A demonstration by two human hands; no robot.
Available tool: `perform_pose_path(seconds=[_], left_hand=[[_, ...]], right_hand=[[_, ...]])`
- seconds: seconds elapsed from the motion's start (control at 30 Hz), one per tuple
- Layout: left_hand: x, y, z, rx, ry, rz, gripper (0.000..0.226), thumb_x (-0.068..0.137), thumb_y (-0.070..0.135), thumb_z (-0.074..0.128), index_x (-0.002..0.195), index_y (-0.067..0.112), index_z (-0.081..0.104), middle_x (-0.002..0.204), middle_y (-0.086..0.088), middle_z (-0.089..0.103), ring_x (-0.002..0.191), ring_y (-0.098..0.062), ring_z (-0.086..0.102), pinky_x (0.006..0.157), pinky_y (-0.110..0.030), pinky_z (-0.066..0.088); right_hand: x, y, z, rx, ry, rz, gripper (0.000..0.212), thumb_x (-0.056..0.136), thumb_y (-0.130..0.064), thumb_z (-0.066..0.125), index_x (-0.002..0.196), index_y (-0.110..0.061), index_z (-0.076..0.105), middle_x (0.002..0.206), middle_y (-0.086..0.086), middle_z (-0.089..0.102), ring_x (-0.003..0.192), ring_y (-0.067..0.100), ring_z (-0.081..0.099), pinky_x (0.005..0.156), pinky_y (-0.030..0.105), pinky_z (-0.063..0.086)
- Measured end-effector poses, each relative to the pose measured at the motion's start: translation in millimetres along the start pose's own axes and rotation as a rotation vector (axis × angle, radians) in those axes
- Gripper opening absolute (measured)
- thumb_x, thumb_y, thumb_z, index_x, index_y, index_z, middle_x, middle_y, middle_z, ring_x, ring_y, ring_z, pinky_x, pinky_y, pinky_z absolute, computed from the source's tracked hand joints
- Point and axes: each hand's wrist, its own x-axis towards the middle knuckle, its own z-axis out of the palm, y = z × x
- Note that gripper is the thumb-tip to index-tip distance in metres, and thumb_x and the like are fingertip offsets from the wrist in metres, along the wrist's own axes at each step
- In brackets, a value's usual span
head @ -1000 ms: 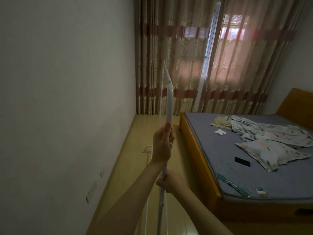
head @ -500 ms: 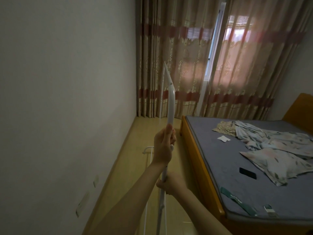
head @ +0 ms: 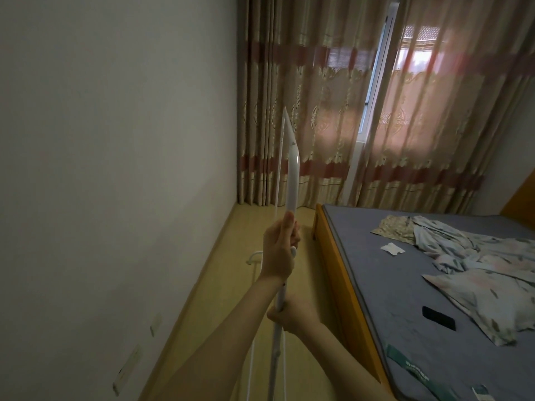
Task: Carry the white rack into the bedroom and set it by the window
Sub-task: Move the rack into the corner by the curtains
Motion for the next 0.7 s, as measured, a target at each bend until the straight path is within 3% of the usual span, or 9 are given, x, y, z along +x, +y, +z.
perform_pose_path(seconds=[0.23,0.53,0.7], left_hand=[[56,-34,3,0.010,-0.015,0.000,0.041,0.092,0.044,0.038,0.057,0.023,0.043,0.048,0.009,0.036,0.043,-0.007,0.030,0.044,-0.018,0.026],[119,-73,2,0.001,-0.051,-0.016,0.040,0.089,0.048,0.038,0.057,0.024,0.043,0.047,0.010,0.036,0.043,-0.006,0.030,0.044,-0.018,0.026],[154,-95,5,0.004,-0.036,-0.022,0.040,0.092,0.043,0.037,0.055,0.028,0.042,0.047,0.009,0.034,0.043,-0.006,0.028,0.044,-0.019,0.025]], right_hand=[[58,4,-23,-0.001,0.009,0.002,0.017,0.077,-0.035,0.062,0.066,-0.026,0.052,0.061,-0.008,0.057,0.053,0.004,0.056,0.047,0.020,0.044],[126,4,-45,0.029,0.013,0.037,0.021,0.082,-0.034,0.063,0.067,-0.026,0.052,0.063,-0.008,0.057,0.051,0.001,0.055,0.043,0.015,0.037],[163,5,-59,0.020,0.018,0.020,0.020,0.081,-0.037,0.061,0.086,-0.017,0.063,0.076,-0.002,0.065,0.066,0.011,0.064,0.058,0.026,0.052]])
